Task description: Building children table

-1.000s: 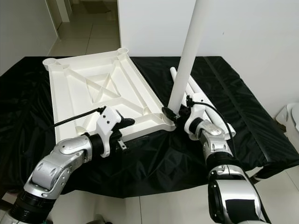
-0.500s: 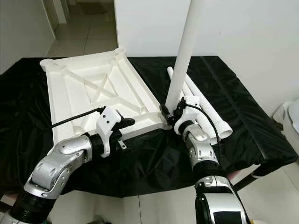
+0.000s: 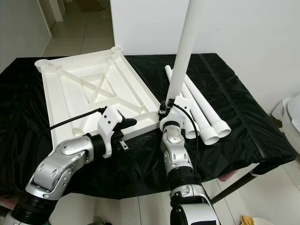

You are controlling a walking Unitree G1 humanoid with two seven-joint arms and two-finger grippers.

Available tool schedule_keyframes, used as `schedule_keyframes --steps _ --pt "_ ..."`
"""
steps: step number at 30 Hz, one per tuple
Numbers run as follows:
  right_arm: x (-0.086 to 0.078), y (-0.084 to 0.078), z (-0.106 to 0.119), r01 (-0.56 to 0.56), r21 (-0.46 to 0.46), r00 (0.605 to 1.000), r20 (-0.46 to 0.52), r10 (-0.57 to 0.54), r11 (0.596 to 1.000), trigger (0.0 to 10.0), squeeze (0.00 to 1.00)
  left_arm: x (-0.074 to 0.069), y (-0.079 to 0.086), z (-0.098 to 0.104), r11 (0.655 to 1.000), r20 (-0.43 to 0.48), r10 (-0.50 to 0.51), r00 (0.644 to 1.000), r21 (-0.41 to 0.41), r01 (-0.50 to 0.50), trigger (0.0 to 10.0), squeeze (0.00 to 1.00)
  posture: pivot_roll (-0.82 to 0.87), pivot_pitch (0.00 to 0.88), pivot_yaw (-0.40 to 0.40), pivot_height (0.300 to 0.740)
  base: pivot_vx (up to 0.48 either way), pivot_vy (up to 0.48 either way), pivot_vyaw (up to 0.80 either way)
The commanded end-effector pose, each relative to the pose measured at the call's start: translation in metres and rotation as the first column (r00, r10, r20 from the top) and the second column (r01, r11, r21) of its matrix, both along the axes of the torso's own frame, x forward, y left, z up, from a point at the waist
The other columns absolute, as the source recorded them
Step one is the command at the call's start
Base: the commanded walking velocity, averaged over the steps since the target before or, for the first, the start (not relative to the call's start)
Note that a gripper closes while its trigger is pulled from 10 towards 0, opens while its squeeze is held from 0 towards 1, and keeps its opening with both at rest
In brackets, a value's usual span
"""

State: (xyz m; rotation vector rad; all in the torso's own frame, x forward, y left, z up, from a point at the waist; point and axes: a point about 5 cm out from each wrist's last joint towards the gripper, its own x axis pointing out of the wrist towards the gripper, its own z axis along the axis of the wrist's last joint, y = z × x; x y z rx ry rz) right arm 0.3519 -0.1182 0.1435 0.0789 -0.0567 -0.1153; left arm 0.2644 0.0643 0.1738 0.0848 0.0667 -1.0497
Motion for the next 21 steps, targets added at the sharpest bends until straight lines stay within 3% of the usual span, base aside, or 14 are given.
schedule_keyframes --steps 1,3,4,5,6,18,19,20,21 --pt "-0.001 -0.001 0.003 -0.002 0.021 1.0 0.013 0.002 1.0 10.0 0.0 0.0 0.001 0.0 1.0 0.0 0.023 1.0 0.003 -0.023 10.0 0.0 -0.03 0.026 0.0 0.74 0.0 0.0 0.0" --pt "-0.002 -0.001 0.003 -0.011 0.02 1.0 0.014 0.01 1.0 10.0 0.0 0.0 0.001 0.0 1.0 0.001 0.025 1.0 0.003 -0.025 10.0 0.0 -0.03 0.026 0.0 0.74 0.0 0.0 0.0" --pt "-0.003 0.001 0.003 -0.015 0.031 1.0 0.018 0.014 0.999 10.0 0.69 0.0 0.002 0.0 1.0 0.001 0.027 1.0 0.002 -0.027 10.0 0.0 -0.03 0.026 -0.001 0.74 0.0 0.0 0.0" --pt "-0.003 0.001 0.003 -0.015 0.031 1.0 0.018 0.014 0.999 10.0 0.69 0.0 0.002 0.0 1.0 0.001 0.027 1.0 0.002 -0.027 10.0 0.0 -0.03 0.026 -0.001 0.74 0.0 0.0 0.0" --pt "-0.004 0.003 0.004 -0.034 0.042 0.999 0.026 0.033 0.999 10.0 1.0 0.0 0.002 0.0 1.0 0.002 0.027 1.0 0.001 -0.027 10.0 0.0 -0.03 0.025 0.0 0.74 0.0 0.0 0.0" --pt "-0.005 -0.009 0.018 -0.139 0.052 0.984 0.117 0.132 0.989 10.0 1.0 0.001 0.001 0.0 1.0 0.001 0.03 1.0 -0.002 -0.03 10.0 0.0 -0.03 0.03 -0.004 0.74 0.0 0.0 0.0" --pt "-0.004 -0.013 0.02 -0.163 0.039 0.979 0.127 0.157 0.986 10.0 0.86 0.0 0.001 0.0 1.0 0.001 0.03 1.0 -0.002 -0.03 10.0 0.0 -0.03 0.029 -0.004 0.74 0.0 0.0 0.0" --pt "-0.001 -0.021 0.021 -0.212 0.014 0.97 0.124 0.209 0.977 10.0 0.0 0.0 0.001 0.0 1.0 0.001 0.03 1.0 -0.002 -0.03 10.0 0.0 -0.03 0.03 -0.006 0.74 0.0 0.0 0.0" --pt "-0.001 -0.021 0.021 -0.212 0.014 0.97 0.124 0.209 0.977 10.0 0.0 0.0 0.001 0.0 1.0 0.001 0.03 1.0 -0.002 -0.03 10.0 0.0 -0.03 0.03 -0.006 0.74 0.0 0.0 0.0"
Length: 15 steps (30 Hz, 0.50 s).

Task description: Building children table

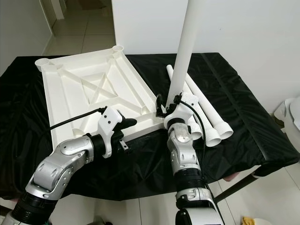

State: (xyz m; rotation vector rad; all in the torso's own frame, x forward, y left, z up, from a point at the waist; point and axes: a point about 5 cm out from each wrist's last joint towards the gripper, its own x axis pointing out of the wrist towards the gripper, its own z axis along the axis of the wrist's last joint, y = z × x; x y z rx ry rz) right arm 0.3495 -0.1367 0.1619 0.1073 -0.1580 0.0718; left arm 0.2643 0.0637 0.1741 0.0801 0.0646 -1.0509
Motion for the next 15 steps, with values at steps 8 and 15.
schedule_keyframes --steps 8,15 --pt "0.011 -0.03 0.0 -0.288 -0.12 0.958 -0.044 0.285 0.95 10.0 0.0 0.0 0.003 0.0 0.999 0.0 0.034 0.999 0.004 -0.034 10.0 0.0 -0.03 0.029 -0.003 0.74 0.0 0.0 0.0" --pt "0.02 -0.042 -0.003 -0.433 -0.178 0.901 -0.114 0.419 0.884 10.0 0.0 0.001 0.003 0.001 0.999 0.004 0.034 0.999 0.004 -0.034 10.0 0.0 -0.02 0.025 -0.002 0.74 0.0 0.0 0.0"
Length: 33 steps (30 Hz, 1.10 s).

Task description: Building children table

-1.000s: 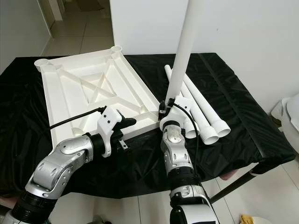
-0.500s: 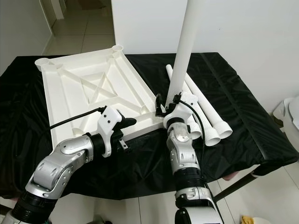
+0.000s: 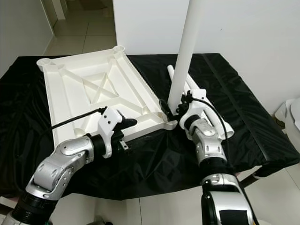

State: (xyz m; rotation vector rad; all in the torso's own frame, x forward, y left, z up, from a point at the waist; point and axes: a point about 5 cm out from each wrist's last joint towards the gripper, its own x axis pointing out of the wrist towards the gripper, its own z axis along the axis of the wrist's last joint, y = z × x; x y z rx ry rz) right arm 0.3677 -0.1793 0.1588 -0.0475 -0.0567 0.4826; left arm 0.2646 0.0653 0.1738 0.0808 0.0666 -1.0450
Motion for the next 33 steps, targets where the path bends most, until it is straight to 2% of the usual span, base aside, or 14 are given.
schedule_keyframes --steps 1,10,18,19,21,22,33 --pt "0.002 0.001 0.0 -0.041 -0.013 0.999 -0.004 0.041 0.999 10.0 0.0 0.001 0.001 0.002 1.0 0.005 0.028 1.0 0.002 -0.028 10.0 0.0 -0.02 0.025 -0.002 0.74 0.0 0.0 0.0" --pt "0.011 0.006 -0.002 -0.073 -0.039 0.997 -0.044 0.071 0.997 10.0 0.0 0.0 0.002 0.001 0.999 0.003 0.035 0.999 0.002 -0.035 10.0 0.0 -0.01 0.026 -0.002 0.74 0.0 0.0 0.0" --pt "0.012 0.012 -0.012 -0.087 -0.066 0.992 -0.094 0.081 0.994 10.0 0.0 0.0 0.004 0.002 0.999 0.005 0.04 0.999 0.004 -0.04 10.0 0.0 0.0 0.026 0.002 0.74 0.0 0.0 0.0" --pt "0.012 0.012 -0.014 -0.085 -0.072 0.991 -0.106 0.077 0.994 9.1 0.0 0.0 0.003 0.002 0.999 0.005 0.039 0.999 0.005 -0.039 10.0 0.0 0.0 0.025 0.002 0.74 0.0 0.0 0.0" --pt "0.012 0.012 -0.014 -0.085 -0.072 0.991 -0.106 0.077 0.994 9.1 0.0 0.0 0.003 0.002 0.999 0.005 0.039 0.999 0.005 -0.039 10.0 0.0 0.0 0.025 0.002 0.74 0.0 0.0 0.0" --pt "0.011 0.009 -0.019 -0.076 -0.086 0.99 -0.125 0.065 0.993 0.0 0.0 0.0 0.004 0.002 0.999 0.004 0.039 0.999 0.005 -0.039 10.0 0.0 -0.01 0.027 0.004 0.74 0.0 0.0 0.0" --pt "0.009 -0.001 -0.024 -0.035 -0.086 0.991 -0.135 0.023 0.996 0.0 0.0 0.0 0.003 0.002 0.999 0.005 0.035 0.999 0.007 -0.035 10.0 0.0 -0.01 0.026 0.005 0.74 0.0 0.0 0.0"
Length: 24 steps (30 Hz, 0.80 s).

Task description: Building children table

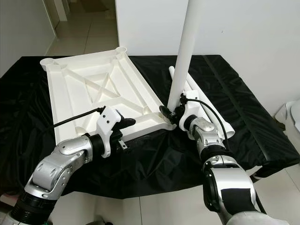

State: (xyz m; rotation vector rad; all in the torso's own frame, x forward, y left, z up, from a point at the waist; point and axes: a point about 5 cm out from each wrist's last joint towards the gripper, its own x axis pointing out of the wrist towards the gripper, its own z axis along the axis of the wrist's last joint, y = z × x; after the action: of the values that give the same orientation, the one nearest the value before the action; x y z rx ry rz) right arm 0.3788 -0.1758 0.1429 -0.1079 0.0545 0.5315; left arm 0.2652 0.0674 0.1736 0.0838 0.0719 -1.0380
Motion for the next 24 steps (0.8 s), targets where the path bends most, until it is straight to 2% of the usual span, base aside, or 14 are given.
schedule_keyframes --steps 1,9,10,12,14,16,17,18,20,21,22,23,24 --pt "-0.003 -0.006 -0.01 0.039 -0.001 0.998 -0.043 -0.038 0.999 0.0 0.0 0.0 0.001 0.002 1.0 0.008 0.027 1.0 0.002 -0.027 10.0 0.0 -0.01 0.027 0.004 0.74 0.0 0.0 0.0" --pt "-0.006 -0.006 -0.015 0.121 0.029 0.992 -0.02 -0.121 0.992 0.0 0.0 -0.001 0.001 0.001 1.0 0.005 0.027 1.0 0.0 -0.027 10.0 0.0 -0.01 0.034 0.0 0.74 0.0 0.0 0.0" --pt "-0.006 0.0 -0.015 0.149 0.065 0.989 -0.001 -0.149 0.987 0.0 0.0 -0.002 0.001 0.001 1.0 0.003 0.026 1.0 0.0 -0.026 10.0 0.0 -0.01 0.035 -0.002 0.74 0.0 0.0 0.0" --pt "-0.006 0.0 -0.015 0.149 0.065 0.989 -0.001 -0.149 0.987 0.0 0.0 -0.002 0.001 0.001 1.0 0.003 0.026 1.0 0.0 -0.026 10.0 0.0 -0.01 0.035 -0.002 0.74 0.0 0.0 0.0" --pt "-0.008 0.013 -0.013 0.248 0.156 0.967 0.026 -0.255 0.956 0.0 0.0 -0.002 0.001 0.001 1.0 0.0 0.024 1.0 0.0 -0.024 10.0 0.0 -0.02 0.033 -0.004 0.74 0.0 0.0 0.0" --pt "-0.008 0.013 -0.013 0.248 0.156 0.967 0.026 -0.255 0.956 0.0 0.0 -0.002 0.001 0.001 1.0 0.0 0.024 1.0 0.0 -0.024 10.0 0.0 -0.02 0.033 -0.004 0.74 0.0 0.0 0.0" --pt "-0.009 0.017 -0.012 0.315 0.186 0.945 0.029 -0.325 0.931 0.0 0.0 -0.002 0.0 0.0 1.0 0.0 0.022 1.0 0.0 -0.022 10.0 0.0 -0.02 0.033 -0.004 0.74 0.0 0.0 0.0" --pt "-0.009 0.017 -0.012 0.315 0.186 0.945 0.029 -0.325 0.931 0.0 0.0 -0.002 0.0 0.0 1.0 0.0 0.022 1.0 0.0 -0.022 10.0 0.0 -0.02 0.033 -0.004 0.74 0.0 0.0 0.0" --pt "-0.013 0.023 -0.012 0.472 0.186 0.872 0.042 -0.487 0.862 0.0 0.0 -0.003 -0.001 0.0 1.0 -0.002 0.017 1.0 0.0 -0.017 10.0 0.0 -0.02 0.023 -0.007 0.74 0.0 0.0 0.0" --pt "-0.013 0.023 -0.012 0.472 0.186 0.872 0.042 -0.487 0.862 0.0 0.0 -0.003 -0.001 0.0 1.0 -0.002 0.017 1.0 0.0 -0.017 10.0 0.0 -0.02 0.023 -0.007 0.74 0.0 0.0 0.0" --pt "-0.015 0.026 -0.014 0.54 0.169 0.832 0.044 -0.553 0.825 0.0 0.0 -0.003 -0.002 -0.001 1.0 -0.003 0.014 1.0 -0.001 -0.014 10.0 0.0 -0.02 0.024 -0.006 0.74 0.0 0.0 0.0" --pt "-0.015 0.026 -0.014 0.54 0.169 0.832 0.044 -0.553 0.825 0.0 0.0 -0.003 -0.002 -0.001 1.0 -0.003 0.014 1.0 -0.001 -0.014 10.0 0.0 -0.02 0.024 -0.006 0.74 0.0 0.0 0.0" --pt "-0.017 0.027 -0.015 0.588 0.164 0.798 0.044 -0.602 0.792 0.0 0.0 -0.003 -0.003 -0.001 1.0 -0.003 0.01 1.0 -0.002 -0.01 10.0 0.0 -0.03 0.021 -0.006 0.74 0.0 0.0 0.0"
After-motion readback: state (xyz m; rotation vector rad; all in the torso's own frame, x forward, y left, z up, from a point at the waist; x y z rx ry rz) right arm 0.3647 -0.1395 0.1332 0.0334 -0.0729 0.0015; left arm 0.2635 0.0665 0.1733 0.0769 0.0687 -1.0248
